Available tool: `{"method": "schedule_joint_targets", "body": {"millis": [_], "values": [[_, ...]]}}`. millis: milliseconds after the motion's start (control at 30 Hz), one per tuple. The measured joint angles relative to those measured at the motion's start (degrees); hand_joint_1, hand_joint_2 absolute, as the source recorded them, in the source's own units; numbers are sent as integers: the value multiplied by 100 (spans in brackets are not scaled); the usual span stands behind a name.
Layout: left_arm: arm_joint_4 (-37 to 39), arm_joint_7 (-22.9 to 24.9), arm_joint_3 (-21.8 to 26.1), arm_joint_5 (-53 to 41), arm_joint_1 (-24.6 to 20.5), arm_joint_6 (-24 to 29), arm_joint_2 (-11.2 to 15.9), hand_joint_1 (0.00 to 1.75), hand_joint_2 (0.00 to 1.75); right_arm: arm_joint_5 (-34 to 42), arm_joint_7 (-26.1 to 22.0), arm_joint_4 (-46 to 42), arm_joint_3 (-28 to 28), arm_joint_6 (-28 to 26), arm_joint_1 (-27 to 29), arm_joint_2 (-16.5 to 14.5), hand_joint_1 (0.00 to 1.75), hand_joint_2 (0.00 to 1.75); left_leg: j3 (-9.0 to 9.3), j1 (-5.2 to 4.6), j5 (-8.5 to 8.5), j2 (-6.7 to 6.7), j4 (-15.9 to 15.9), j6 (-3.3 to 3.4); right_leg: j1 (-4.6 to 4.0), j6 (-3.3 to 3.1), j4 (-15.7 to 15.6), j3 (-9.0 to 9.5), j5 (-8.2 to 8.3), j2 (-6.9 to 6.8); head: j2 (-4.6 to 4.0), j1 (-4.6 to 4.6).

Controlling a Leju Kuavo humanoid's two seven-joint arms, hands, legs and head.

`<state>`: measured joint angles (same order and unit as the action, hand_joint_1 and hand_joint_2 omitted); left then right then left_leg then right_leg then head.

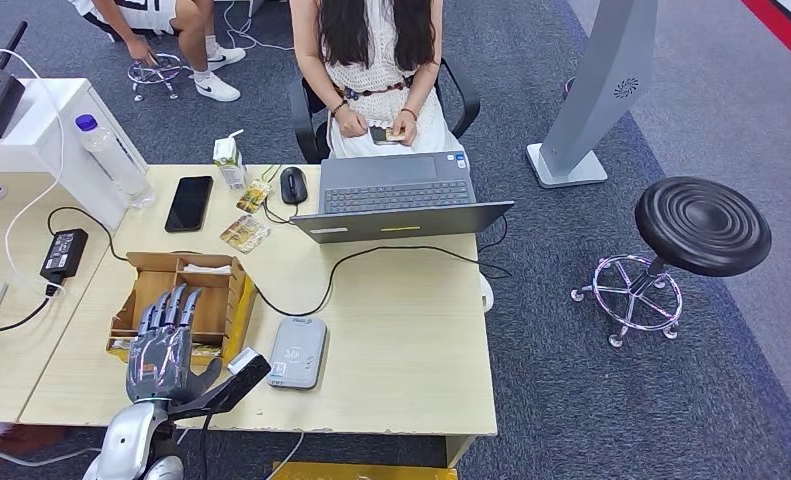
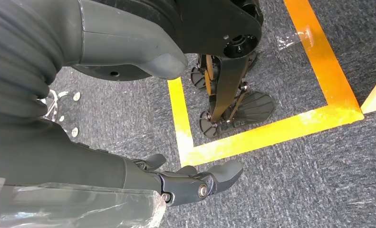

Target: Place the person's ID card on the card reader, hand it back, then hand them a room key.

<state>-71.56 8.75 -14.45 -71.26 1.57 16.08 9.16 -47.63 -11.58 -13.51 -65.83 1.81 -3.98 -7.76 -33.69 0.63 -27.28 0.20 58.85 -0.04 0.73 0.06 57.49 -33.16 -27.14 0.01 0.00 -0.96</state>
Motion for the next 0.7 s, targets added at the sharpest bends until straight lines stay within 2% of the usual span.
{"method": "schedule_joint_targets", "body": {"millis": [233,500,700], "values": [[8,42,86,81,-53,40,-10,0,175,18,-3,-1,-9,-14,-2,4,0,175,0,0,0,-1,0,0,0,0,0,-1,0,-1,0,-1],[165,-109,90,56,-376,87,-229,0,175,97,-99,-8,-107,7,-36,130,0,175,-1,-1,0,-1,3,0,1,2,0,1,2,-1,0,0],[246,-84,91,14,-475,203,-281,0,175,126,-113,-9,-149,-1,-46,170,0,175,-1,-1,0,-1,4,0,1,2,0,0,2,0,0,-1]]}}
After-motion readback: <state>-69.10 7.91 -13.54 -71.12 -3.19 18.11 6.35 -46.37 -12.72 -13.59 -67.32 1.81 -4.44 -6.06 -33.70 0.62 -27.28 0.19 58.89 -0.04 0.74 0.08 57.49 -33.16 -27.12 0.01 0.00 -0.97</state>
